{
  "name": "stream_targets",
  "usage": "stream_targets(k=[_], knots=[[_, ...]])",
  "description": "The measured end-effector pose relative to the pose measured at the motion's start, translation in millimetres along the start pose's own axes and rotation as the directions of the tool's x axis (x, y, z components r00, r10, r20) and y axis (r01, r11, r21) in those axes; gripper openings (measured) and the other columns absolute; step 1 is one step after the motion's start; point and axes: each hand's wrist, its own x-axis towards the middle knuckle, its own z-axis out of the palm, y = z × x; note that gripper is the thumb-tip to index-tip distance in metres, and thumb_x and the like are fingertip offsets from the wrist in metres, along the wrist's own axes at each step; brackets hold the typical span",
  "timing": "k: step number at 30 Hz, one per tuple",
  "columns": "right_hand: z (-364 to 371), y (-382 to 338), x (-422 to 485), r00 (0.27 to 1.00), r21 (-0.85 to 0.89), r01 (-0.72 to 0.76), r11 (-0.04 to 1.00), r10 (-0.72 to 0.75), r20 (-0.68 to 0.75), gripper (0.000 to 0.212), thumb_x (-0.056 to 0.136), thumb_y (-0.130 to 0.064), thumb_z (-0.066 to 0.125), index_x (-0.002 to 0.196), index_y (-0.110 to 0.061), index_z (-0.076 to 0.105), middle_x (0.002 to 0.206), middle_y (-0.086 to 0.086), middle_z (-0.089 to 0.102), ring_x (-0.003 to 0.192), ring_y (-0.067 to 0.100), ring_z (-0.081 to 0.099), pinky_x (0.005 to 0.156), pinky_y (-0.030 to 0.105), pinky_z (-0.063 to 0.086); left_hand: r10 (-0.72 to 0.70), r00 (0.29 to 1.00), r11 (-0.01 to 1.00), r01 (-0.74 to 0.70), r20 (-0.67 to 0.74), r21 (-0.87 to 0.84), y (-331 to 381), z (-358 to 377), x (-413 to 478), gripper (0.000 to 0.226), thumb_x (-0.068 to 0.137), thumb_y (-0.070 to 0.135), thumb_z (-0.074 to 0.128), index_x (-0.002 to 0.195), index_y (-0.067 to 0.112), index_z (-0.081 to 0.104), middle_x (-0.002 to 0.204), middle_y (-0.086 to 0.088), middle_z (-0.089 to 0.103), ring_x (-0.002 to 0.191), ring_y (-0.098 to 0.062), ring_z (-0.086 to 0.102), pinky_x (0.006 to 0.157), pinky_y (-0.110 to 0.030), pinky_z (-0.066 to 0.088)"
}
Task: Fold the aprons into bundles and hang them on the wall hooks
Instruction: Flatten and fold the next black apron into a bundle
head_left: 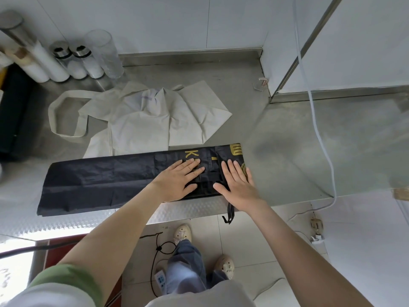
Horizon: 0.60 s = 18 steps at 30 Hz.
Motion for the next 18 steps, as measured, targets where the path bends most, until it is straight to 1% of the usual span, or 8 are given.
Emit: stream_targets(k=[3,6,7,9,10,12,15,18], knots=[[-7,-3,2,0.996,0.259,-0.032,0.965,0.051,-0.067,0.054,0.102,-0.046,0.01,0.154,-0.029,0.008,0.161,-0.01,-0.004,0.147,0.007,-0.008,0.119,0.035,-0.005,-0.056,0.998,0.998,0.056,-0.009,0.001,-1,5,-4,0.092,0.063,0.065,-0.047,0.145,0.035,-0.017,0.153,0.007,-0.021,0.141,-0.011,-0.023,0.118,-0.038,-0.013],[-11,-4,6,0.898,0.396,-0.15,0.906,0.293,-0.329,0.051,0.101,-0.028,0.043,0.147,-0.011,0.032,0.153,0.004,0.029,0.135,0.024,0.026,0.112,0.034,0.022,-0.124,0.992,0.992,0.125,-0.037,0.015,0,11,-6,0.084,0.07,0.058,-0.046,0.145,0.033,-0.017,0.156,0.004,-0.019,0.141,-0.014,-0.021,0.119,-0.041,-0.006],[-13,-2,7,0.858,0.454,-0.21,0.866,0.386,-0.34,0.055,0.096,-0.026,0.055,0.143,-0.006,0.035,0.145,0.009,0.037,0.129,0.027,0.033,0.108,0.034,0.029,-0.14,0.99,0.99,0.141,-0.024,0.023,0,12,-6,0.077,0.076,0.057,-0.039,0.146,0.033,-0.016,0.156,0.004,-0.017,0.142,-0.015,-0.019,0.119,-0.042,-0.004],[-13,4,12,0.83,0.622,-0.275,0.733,0.508,-0.231,0.05,0.087,-0.023,0.068,0.127,-0.003,0.045,0.124,0.013,0.051,0.115,0.029,0.049,0.093,0.035,0.042,-0.173,0.985,0.984,0.173,-0.017,0.051,2,14,-7,0.066,0.088,0.051,-0.015,0.15,0.03,-0.006,0.159,0.0,-0.007,0.146,-0.018,-0.006,0.119,-0.044,0.005],[-13,6,15,0.835,0.674,-0.287,0.681,0.523,-0.173,0.04,0.086,-0.021,0.068,0.116,-0.003,0.05,0.113,0.012,0.057,0.106,0.03,0.055,0.083,0.034,0.045,-0.185,0.981,0.98,0.188,-0.055,0.066,5,11,-7,0.063,0.094,0.047,-0.001,0.153,0.028,0.006,0.16,-0.003,0.006,0.148,-0.022,0.008,0.118,-0.045,0.014],[-15,11,18,0.846,0.683,-0.298,0.667,0.516,-0.135,0.023,0.088,-0.018,0.065,0.102,-0.003,0.054,0.1,0.011,0.062,0.092,0.03,0.06,0.072,0.032,0.045,-0.193,0.969,0.977,0.205,-0.156,0.067,8,6,-5,0.053,0.1,0.038,0.027,0.15,0.02,0.031,0.152,-0.009,0.036,0.137,-0.028,0.039,0.11,-0.041,0.033],[-18,13,18,0.839,0.701,-0.297,0.648,0.528,-0.133,0.018,0.092,-0.014,0.059,0.103,-0.001,0.055,0.101,0.013,0.061,0.081,0.025,0.053,0.066,0.029,0.039,-0.273,0.959,0.957,0.278,-0.071,0.078,8,-5,-3,0.039,0.099,0.019,0.044,0.137,0.014,0.033,0.129,-0.005,0.05,0.113,-0.022,0.052,0.09,-0.031,0.043],[-22,11,18,0.826,0.686,-0.314,0.657,0.545,-0.145,0.016,0.095,-0.011,0.053,0.107,0.0,0.05,0.105,0.016,0.059,0.084,0.027,0.051,0.068,0.028,0.036,-0.358,0.933,0.91,0.359,-0.043,0.207,0,-7,-8,0.044,0.095,0.009,0.048,0.135,0.011,0.028,0.119,-0.005,0.054,0.103,-0.021,0.058,0.077,-0.029,0.046]])
